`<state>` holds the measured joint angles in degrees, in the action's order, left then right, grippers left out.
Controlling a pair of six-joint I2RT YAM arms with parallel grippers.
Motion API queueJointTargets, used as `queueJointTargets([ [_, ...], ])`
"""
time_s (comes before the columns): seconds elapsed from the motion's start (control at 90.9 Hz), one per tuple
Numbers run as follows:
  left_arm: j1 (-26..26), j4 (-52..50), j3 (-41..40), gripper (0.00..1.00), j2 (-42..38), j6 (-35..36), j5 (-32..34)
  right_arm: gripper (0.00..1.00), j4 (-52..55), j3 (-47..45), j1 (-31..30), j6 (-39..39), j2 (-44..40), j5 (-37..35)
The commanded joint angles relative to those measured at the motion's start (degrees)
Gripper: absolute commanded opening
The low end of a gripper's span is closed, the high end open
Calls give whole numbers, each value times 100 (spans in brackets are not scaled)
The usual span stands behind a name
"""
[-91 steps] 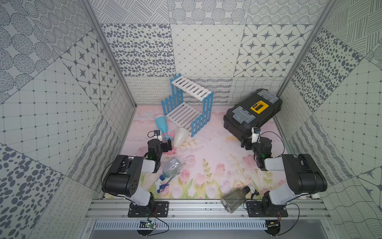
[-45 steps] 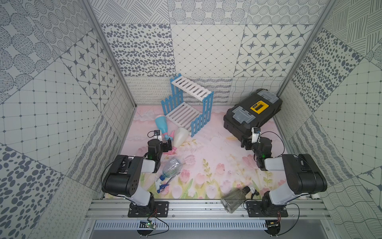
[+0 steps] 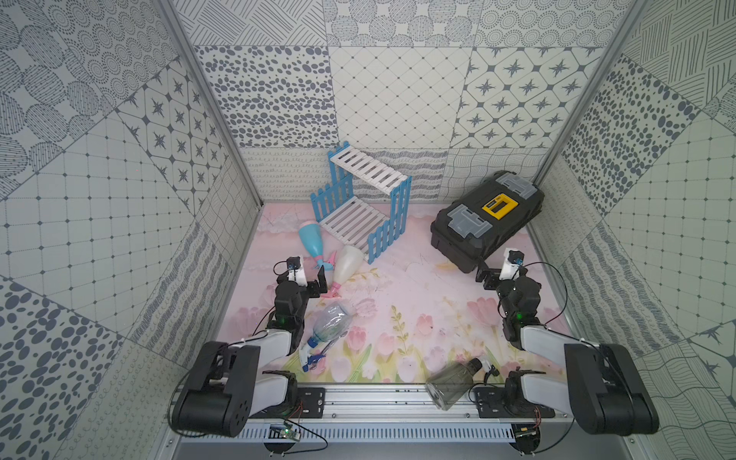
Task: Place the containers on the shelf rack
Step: Adjust the shelf at the center of the board.
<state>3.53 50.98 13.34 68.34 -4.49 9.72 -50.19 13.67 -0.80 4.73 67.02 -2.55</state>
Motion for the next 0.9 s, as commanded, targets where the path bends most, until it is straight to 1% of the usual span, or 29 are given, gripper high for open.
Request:
queueJointTargets([
  [0.0, -43, -1718, 489, 99, -1460, -445, -279, 97, 369, 217, 16, 411, -919, -238],
  [0.066, -1, -2662, 935, 99, -1931, -645, -402, 97, 1692, 838, 18, 670, -1435, -153],
  [0.099, 35, -3043, 1118, 99, -2092, -735, -514, 97, 2613, 1200, 15, 867, -1581, -109],
  [0.154, 113, -3421, 1389, 99, -2321, -841, -838, 97, 3657, 1784, 7, 1060, -1657, 148],
  [0.22, 206, -3750, 1716, 99, -2388, -1037, -1310, 97, 4486, 2476, -141, 1126, -1506, 610],
  [0.264, 274, -4060, 2001, 99, -2347, -1229, -1660, 97, 4876, 2866, -542, 1135, -1315, 615],
  [0.319, 341, -4426, 2317, 99, -2229, -1444, -2066, 97, 5246, 3329, -1277, 1066, -1030, 136],
  [0.341, 370, -4574, 2459, 99, -2173, -1523, -2205, 97, 5329, 3487, -1560, 1021, -872, -153],
  [0.374, 400, -4784, 2625, 99, -2111, -1630, -2367, 97, 5370, 3685, -2166, 997, -641, -493],
  [0.429, 419, -5160, 2845, 99, -2015, -1788, -2524, 97, 5301, 3991, -2921, 1103, -176, -987],
  [0.484, 427, -5529, 3037, 99, -1993, -1864, -2693, 97, 5125, 4322, -3529, 1215, 367, -1377],
  [0.561, 429, -5982, 3235, 99, -2007, -1732, -2941, 97, 4931, 4918, -4235, 1225, 1277, -1881],
  [0.66, 429, -6536, 3395, 99, -2091, -1499, -3073, 97, 4825, 5688, -4694, 1444, 2379, -2191],
  [0.781, 426, -6894, 3414, 99, -2171, -1251, -3192, 97, 4504, 6384, -4834, 1718, 3453, -2398],
  [0.891, 429, -6910, 3281, 99, -2170, -1208, -3245, 97, 4579, 7199, -4839, 1776, 4310, -2644],
])
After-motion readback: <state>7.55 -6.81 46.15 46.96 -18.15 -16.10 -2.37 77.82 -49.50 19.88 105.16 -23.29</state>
